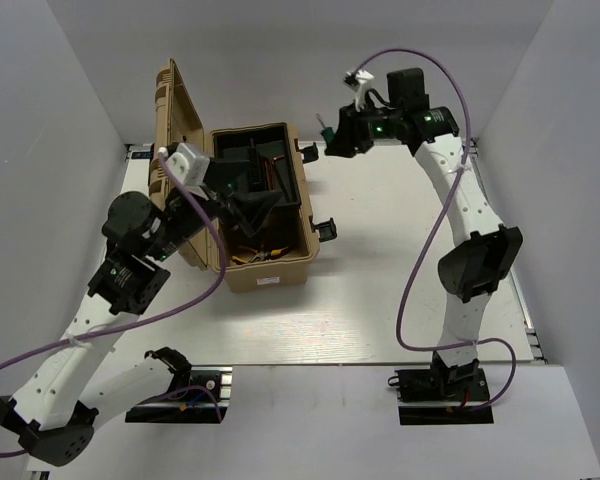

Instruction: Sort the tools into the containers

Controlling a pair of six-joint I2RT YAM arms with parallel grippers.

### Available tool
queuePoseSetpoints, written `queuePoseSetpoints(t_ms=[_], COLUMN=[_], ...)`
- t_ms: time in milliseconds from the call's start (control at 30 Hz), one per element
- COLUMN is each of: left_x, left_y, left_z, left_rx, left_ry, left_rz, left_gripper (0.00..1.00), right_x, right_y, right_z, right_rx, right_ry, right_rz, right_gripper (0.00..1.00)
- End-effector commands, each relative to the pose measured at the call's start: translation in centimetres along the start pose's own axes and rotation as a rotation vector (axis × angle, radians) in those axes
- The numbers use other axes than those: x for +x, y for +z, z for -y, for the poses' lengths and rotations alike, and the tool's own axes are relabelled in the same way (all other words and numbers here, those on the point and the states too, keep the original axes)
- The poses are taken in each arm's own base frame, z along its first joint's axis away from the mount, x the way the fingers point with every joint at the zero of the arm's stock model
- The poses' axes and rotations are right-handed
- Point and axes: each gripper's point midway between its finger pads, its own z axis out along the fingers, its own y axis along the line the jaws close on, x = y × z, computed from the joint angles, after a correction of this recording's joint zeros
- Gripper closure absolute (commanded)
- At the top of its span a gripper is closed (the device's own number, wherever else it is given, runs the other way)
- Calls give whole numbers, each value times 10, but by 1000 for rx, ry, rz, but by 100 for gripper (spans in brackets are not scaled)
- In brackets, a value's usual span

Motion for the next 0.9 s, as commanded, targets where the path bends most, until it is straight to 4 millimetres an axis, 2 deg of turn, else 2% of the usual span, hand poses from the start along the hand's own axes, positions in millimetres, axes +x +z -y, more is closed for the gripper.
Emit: queuePoseSetpoints(t_ms=[0, 33, 67, 100, 133, 167, 200, 233, 267, 300, 333, 400, 433, 467, 500, 567, 633, 700, 733, 867], left_x=[-31, -37, -38, -40, -40, -47, -53, -55, -52, -53, -53, -60, -56, -60, -56, -53, -49, -49, -42, -44], left_y=[-10, -13, -13, -16, -16, -17, -22, -23, -23, -26, -26, -35, -34, -38, -40, -42, -44, -44, -43, -48], left_z=[21, 23, 23, 27, 27, 28, 32, 33, 32, 33, 33, 37, 34, 36, 36, 36, 36, 36, 34, 38], left_rx=[82, 87, 87, 103, 103, 106, 118, 117, 114, 114, 114, 118, 107, 109, 107, 107, 105, 105, 102, 113], left_ry=[-13, -19, -19, -25, -26, -21, -16, -7, -11, -11, -11, -6, -9, -6, -9, -10, -12, -12, -18, -14], left_rz=[115, 136, 136, 141, 141, 154, 165, 161, 149, 148, 148, 166, 159, 170, 160, 158, 149, 149, 130, 138], left_gripper=[1, 1, 1, 1, 1, 1, 1, 1, 1, 1, 1, 1, 1, 1, 1, 1, 1, 1, 1, 1], right_x=[-9, -11, -26, -28, -32, -39, -30, -38, -47, -44, -45, -49, -48, -44, -43, -34, -26, -19, -15, 7], right_y=[25, 32, 39, 47, 54, 57, 73, 77, 78, 96, 98, 117, 124, 139, 146, 165, 180, 191, 195, 214], right_z=[-56, -74, -77, -81, -100, -110, -105, -121, -128, -125, -134, -135, -135, -137, -132, -136, -130, -134, -136, -138], right_rx=[-290, -349, -372, -394, -483, -553, -576, -640, -674, -695, -717, -687, -669, -601, -563, -514, -471, -446, -427, -392], right_ry=[-7, 16, 1, 5, 30, -5, 35, 77, 36, 23, 62, 23, 0, 31, -7, -51, -54, -83, -90, -154], right_rz=[18, 19, 73, 80, 89, 122, 109, 116, 147, 159, 143, 192, 204, 194, 209, 207, 200, 190, 182, 138], right_gripper=[100, 100, 100, 100, 100, 100, 100, 100, 100, 100, 100, 100, 100, 100, 100, 100, 100, 100, 100, 100])
